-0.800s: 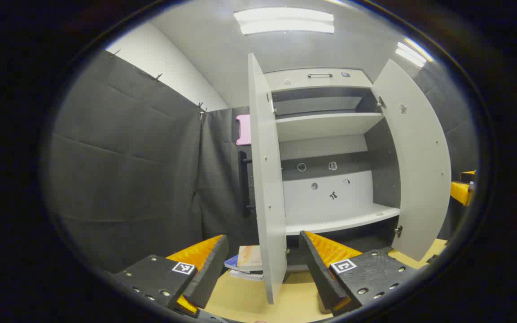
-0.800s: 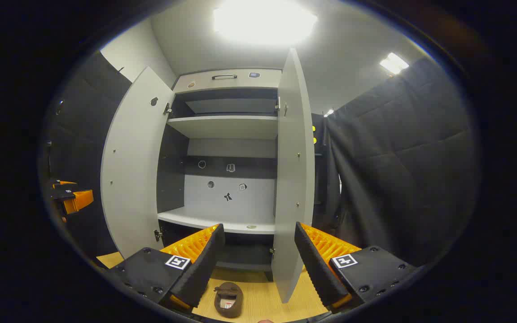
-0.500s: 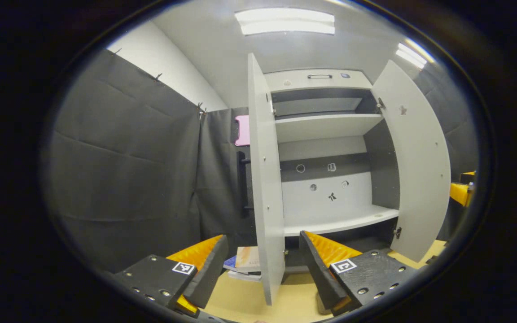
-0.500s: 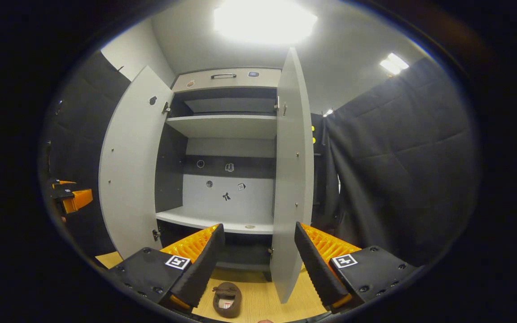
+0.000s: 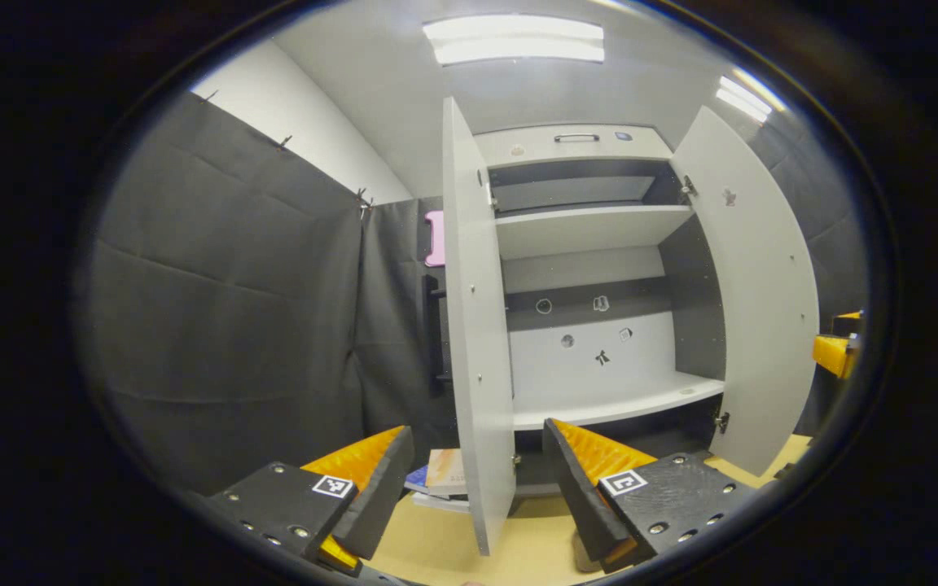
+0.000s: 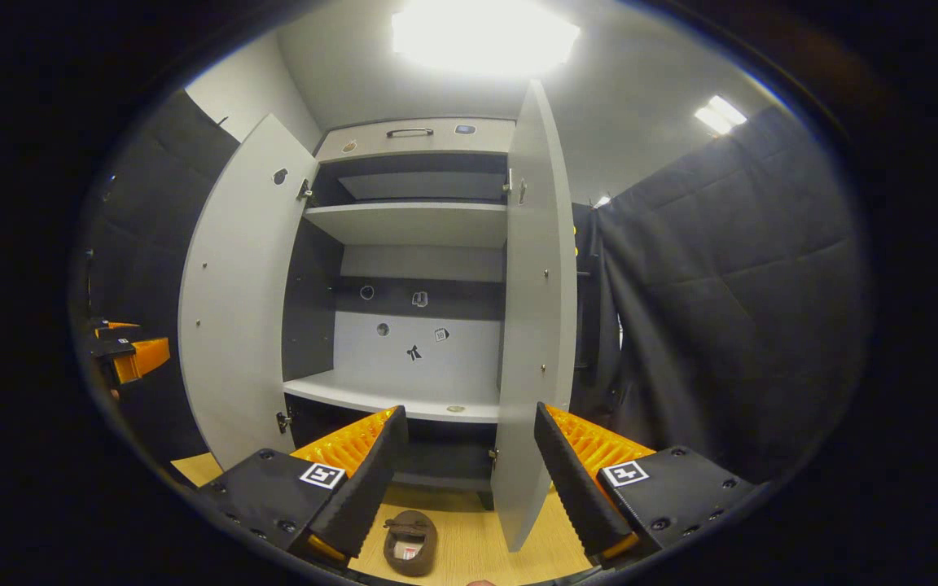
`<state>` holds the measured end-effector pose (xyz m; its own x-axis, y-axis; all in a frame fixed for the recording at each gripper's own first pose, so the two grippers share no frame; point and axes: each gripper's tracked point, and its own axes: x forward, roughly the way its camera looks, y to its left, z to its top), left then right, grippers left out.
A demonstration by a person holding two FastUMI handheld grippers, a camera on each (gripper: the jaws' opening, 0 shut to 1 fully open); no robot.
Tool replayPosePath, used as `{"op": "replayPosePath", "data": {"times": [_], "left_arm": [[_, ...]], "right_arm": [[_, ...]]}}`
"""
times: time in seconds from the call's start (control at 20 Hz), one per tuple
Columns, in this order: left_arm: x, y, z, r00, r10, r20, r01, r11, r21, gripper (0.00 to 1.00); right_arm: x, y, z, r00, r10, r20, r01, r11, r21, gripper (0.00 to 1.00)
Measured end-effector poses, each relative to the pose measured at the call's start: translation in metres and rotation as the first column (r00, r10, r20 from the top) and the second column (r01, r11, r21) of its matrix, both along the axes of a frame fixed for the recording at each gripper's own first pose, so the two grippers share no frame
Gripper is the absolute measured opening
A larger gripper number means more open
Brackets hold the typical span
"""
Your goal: Grab one shoe with the right hand and put it into the shoe cabinet, grab the other shoe with the left hand and put it into the shoe cabinet; then close the right door with the right hand and the left door with the left hand.
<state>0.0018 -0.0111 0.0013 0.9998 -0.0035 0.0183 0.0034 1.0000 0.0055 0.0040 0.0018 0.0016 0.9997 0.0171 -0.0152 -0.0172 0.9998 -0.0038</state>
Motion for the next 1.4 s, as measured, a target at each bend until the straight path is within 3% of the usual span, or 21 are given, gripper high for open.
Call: {"op": "replayPosePath", "data": {"times": [0.1,0.35,0.4,0.45,0.5,0.55,0.6,0.7,0.75,0.8,0.85,1.0,1.4], "left_arm": [[-0.002,-0.006,0.001,1.0,0.002,0.003,-0.002,1.0,0.005,0.93],[-0.013,-0.023,0.0,1.0,0.011,0.014,-0.011,1.0,-0.009,0.93],[-0.017,-0.026,-0.002,1.0,0.017,0.015,-0.017,1.0,-0.007,0.93],[-0.019,-0.029,-0.004,1.0,0.021,0.013,-0.021,1.0,-0.005,0.93],[-0.021,-0.03,-0.005,1.0,0.023,0.011,-0.023,1.0,-0.004,0.93],[-0.022,-0.031,-0.005,1.0,0.023,0.008,-0.023,1.0,-0.004,1.0],[-0.023,-0.034,-0.008,1.0,0.028,0.007,-0.028,1.0,-0.002,0.93],[-0.024,-0.035,-0.01,0.999,0.041,0.009,-0.04,0.999,-0.001,0.93],[-0.023,-0.034,-0.012,0.999,0.042,0.009,-0.042,0.999,-0.003,0.93],[-0.022,-0.034,-0.012,0.999,0.04,0.01,-0.04,0.999,-0.004,1.0],[-0.018,-0.033,-0.014,0.999,0.04,0.007,-0.04,0.999,-0.005,0.93],[-0.008,-0.028,-0.022,0.999,0.052,-0.008,-0.052,0.999,-0.007,0.93],[0.013,-0.011,-0.036,0.997,0.067,-0.042,-0.067,0.998,0.014,0.93]], "right_arm": [[0.005,0.0,-0.003,1.0,0.022,-0.013,-0.022,1.0,0.007,0.99],[0.028,0.005,-0.025,0.995,0.082,-0.06,-0.079,0.996,0.05,0.99],[0.03,0.009,-0.03,0.993,0.098,-0.065,-0.095,0.994,0.053,0.94],[0.032,0.015,-0.038,0.991,0.113,-0.076,-0.109,0.993,0.052,0.99],[0.034,0.022,-0.045,0.987,0.131,-0.094,-0.127,0.991,0.047,0.94],[0.035,0.029,-0.054,0.982,0.149,-0.113,-0.145,0.989,0.036,0.98],[0.036,0.036,-0.063,0.978,0.17,-0.125,-0.168,0.985,0.024,0.98],[0.04,0.052,-0.084,0.966,0.21,-0.149,-0.214,0.977,-0.006,0.98],[0.043,0.059,-0.098,0.959,0.225,-0.175,-0.231,0.973,-0.018,0.99],[0.046,0.065,-0.111,0.951,0.236,-0.202,-0.245,0.969,-0.022,1.0],[0.048,0.07,-0.124,0.943,0.244,-0.227,-0.255,0.967,-0.021,0.99],[0.058,0.085,-0.17,0.911,0.261,-0.319,-0.283,0.959,-0.025,0.99],[0.071,0.116,-0.279,0.788,0.281,-0.548,-0.329,0.944,0.012,1.0]]}}
